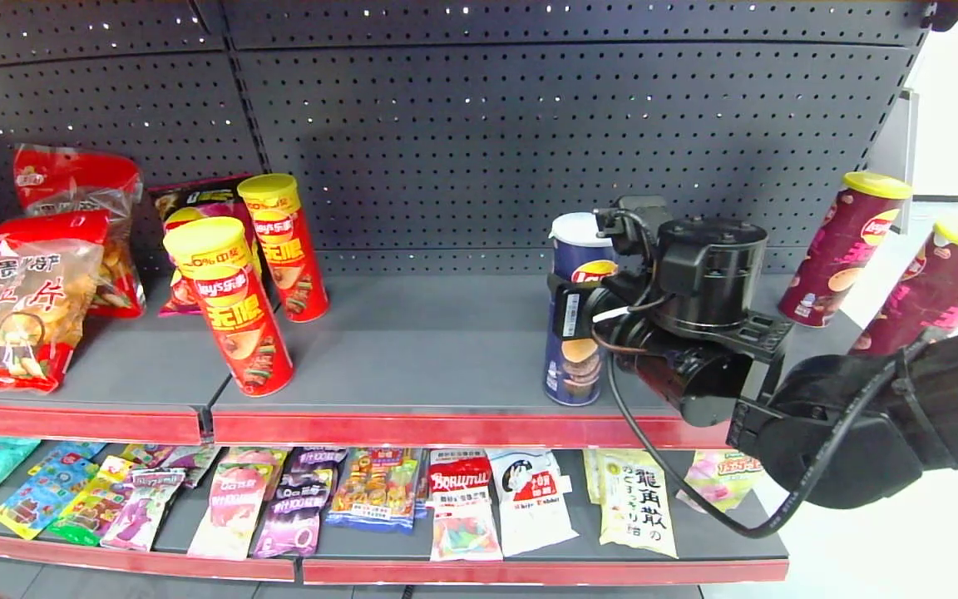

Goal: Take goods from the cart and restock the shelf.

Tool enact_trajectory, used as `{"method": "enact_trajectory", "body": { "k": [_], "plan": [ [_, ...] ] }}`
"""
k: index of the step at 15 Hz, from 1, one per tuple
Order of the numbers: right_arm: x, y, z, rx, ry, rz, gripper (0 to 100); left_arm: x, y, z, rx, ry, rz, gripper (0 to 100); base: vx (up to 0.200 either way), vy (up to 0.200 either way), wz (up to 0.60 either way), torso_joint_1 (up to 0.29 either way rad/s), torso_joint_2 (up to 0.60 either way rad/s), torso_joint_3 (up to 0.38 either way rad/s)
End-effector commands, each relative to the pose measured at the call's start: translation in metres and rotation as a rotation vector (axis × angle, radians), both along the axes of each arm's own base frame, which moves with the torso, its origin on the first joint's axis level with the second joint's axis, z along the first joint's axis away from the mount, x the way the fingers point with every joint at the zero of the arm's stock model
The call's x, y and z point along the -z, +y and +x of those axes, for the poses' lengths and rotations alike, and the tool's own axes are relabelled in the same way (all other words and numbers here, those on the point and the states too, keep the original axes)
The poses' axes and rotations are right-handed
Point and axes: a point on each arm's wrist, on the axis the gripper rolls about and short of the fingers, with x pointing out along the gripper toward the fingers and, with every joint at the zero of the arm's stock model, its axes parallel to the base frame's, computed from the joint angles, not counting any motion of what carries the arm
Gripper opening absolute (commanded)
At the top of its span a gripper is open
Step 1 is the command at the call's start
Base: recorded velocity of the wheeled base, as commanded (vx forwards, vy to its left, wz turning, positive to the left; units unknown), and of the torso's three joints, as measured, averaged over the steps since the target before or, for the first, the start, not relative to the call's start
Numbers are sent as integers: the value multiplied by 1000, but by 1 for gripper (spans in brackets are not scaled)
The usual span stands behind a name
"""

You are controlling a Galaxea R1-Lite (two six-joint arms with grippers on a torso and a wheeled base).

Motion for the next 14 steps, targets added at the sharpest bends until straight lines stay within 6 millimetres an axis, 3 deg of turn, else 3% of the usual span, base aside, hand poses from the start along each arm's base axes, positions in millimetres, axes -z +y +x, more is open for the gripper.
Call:
{"method": "enact_trajectory", "body": {
  "k": [1, 14],
  "plan": [
    [1, 1, 0, 5, 2, -3, 0, 0, 0, 0, -2, -1, 0, 0, 0, 0, 0, 0, 0, 0],
    [12, 8, -3, 29, 23, -28, 0, 3, 0, 1, 0, 11, -1, 0, 0, 0, 0, 0, 0, 0]
  ]
}}
